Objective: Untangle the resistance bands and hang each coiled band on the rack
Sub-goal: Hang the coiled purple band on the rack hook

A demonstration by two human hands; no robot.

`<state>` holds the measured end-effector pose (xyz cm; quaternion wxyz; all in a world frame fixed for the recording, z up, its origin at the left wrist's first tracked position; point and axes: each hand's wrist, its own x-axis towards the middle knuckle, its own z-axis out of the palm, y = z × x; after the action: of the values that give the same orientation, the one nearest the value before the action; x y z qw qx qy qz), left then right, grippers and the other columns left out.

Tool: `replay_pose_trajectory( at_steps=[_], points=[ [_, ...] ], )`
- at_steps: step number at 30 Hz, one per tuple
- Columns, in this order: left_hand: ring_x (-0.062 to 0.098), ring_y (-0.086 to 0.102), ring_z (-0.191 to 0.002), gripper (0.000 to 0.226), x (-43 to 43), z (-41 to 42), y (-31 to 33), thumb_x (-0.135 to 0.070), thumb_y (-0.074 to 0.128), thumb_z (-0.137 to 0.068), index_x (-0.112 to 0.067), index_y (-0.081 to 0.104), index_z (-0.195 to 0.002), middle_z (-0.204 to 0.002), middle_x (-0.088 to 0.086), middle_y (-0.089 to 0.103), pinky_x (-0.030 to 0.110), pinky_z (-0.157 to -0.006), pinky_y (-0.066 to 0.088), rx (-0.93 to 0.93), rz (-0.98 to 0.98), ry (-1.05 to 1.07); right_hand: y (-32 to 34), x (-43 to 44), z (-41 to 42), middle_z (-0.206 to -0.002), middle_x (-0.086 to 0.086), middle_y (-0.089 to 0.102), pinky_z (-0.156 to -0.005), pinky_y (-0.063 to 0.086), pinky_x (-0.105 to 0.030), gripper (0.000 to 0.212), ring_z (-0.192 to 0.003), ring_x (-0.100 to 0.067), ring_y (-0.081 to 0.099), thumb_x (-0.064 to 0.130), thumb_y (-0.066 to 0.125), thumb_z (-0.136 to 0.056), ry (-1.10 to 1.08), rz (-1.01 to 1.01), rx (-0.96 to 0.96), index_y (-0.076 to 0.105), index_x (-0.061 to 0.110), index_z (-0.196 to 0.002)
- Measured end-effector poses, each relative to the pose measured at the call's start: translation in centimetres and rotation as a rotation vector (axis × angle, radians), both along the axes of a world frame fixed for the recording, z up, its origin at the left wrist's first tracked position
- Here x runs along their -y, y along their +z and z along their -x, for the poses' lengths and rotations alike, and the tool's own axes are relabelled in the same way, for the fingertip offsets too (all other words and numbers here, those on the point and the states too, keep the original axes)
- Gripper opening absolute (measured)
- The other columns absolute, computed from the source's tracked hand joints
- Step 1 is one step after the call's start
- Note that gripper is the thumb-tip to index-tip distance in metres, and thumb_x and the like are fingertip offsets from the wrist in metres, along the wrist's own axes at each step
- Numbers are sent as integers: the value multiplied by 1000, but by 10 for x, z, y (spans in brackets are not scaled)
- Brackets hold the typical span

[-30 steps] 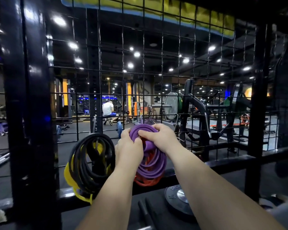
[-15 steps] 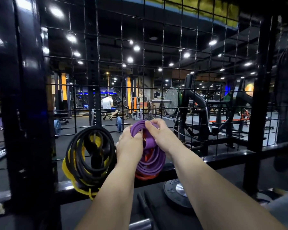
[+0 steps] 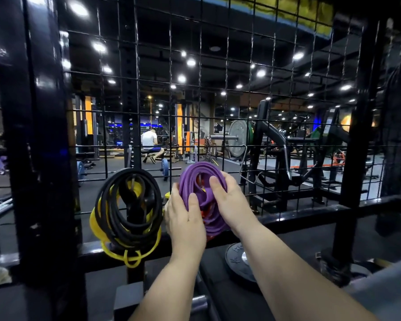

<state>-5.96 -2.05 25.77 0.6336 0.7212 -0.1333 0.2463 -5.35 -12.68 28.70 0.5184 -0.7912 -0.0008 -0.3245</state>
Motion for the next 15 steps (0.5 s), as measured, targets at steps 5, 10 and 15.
replay_pose_trajectory(
  at_steps=[5,10,15],
  points=[
    [18,8,-148,66,0,6,-17,-49,31,-100,-15,15,-154,-160,4,18,33,-118,2,3,-50,52,-17,1,12,-136,4,53,-110,38,-46,89,-127,-18,48,89,42,-68,-44,-53,-36,43,34,-137],
    [23,18,-143,58,0,18,-25,-38,43,-99,-11,28,-148,-153,11,31,37,-117,9,4,0,69,-21,2,27,-134,2,51,-111,37,-43,61,-126,-18,46,67,47,-89,-47,-81,-49,45,30,-137],
    [23,21,-140,59,-3,25,-33,-36,56,-94,-10,34,-142,-148,9,34,36,-115,15,-158,124,61,-30,3,33,-130,1,47,-107,36,-37,46,-120,-18,46,54,41,-98,-74,-122,-113,47,29,-136]
  ],
)
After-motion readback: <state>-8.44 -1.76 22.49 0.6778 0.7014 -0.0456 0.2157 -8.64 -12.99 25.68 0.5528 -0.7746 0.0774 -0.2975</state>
